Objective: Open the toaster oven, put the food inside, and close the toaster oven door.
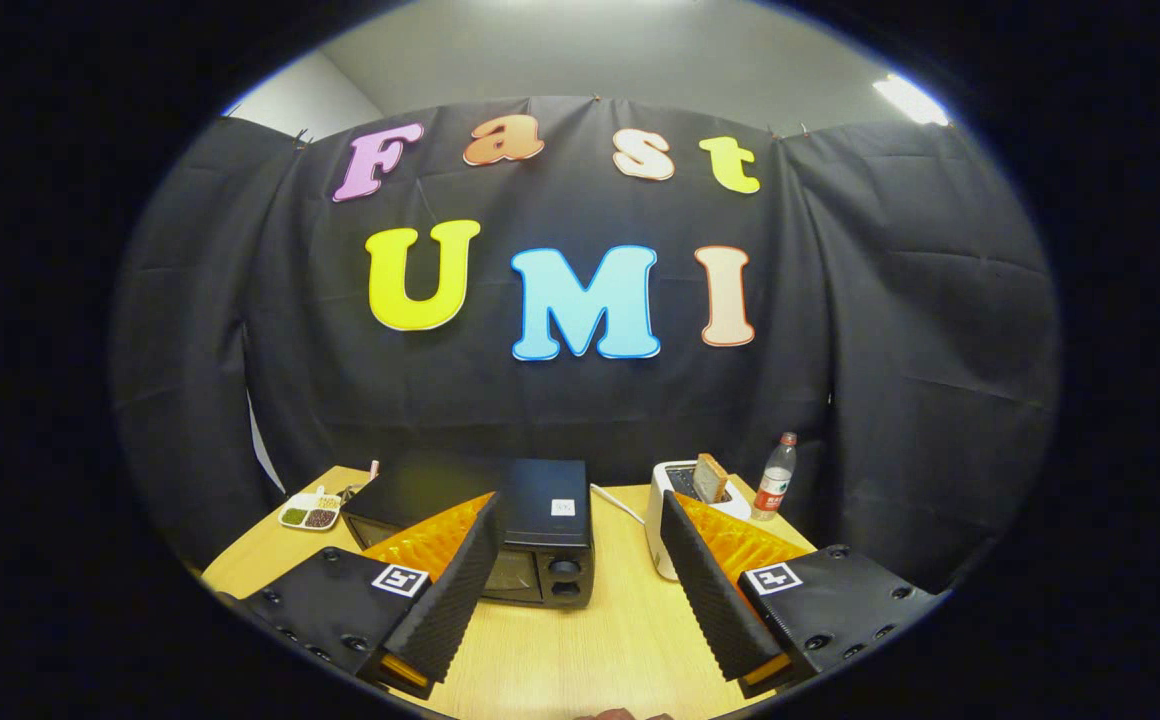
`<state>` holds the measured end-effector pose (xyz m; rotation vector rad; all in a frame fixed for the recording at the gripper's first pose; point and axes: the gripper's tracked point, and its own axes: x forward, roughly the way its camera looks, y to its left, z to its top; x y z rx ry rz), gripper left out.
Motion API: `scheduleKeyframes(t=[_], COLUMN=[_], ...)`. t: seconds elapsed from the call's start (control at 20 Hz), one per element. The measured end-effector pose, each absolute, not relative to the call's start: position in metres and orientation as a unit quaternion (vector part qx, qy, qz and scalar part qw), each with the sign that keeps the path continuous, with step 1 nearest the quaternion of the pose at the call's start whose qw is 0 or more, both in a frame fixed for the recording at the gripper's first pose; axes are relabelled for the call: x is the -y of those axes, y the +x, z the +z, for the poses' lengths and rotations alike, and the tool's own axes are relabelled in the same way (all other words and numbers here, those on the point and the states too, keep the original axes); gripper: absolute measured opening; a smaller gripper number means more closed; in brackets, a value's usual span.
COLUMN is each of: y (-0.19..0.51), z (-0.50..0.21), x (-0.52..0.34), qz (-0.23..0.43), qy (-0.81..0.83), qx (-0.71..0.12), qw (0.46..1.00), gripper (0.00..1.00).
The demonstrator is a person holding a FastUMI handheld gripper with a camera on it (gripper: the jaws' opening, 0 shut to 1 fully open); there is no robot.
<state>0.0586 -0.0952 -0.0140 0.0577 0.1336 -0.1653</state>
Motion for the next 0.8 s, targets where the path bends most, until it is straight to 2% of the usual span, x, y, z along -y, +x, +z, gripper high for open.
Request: scheduleKeyframes(t=[0.25, 0.8], y=[0.03, 0.037], z=[0.014, 0.015], x=[0.125, 0.112], qz=[-0.105, -0.087], qy=[0.024, 0.051], qx=[-0.016, -0.022], qw=[0.994, 0.995], gripper=[0.99, 0.99])
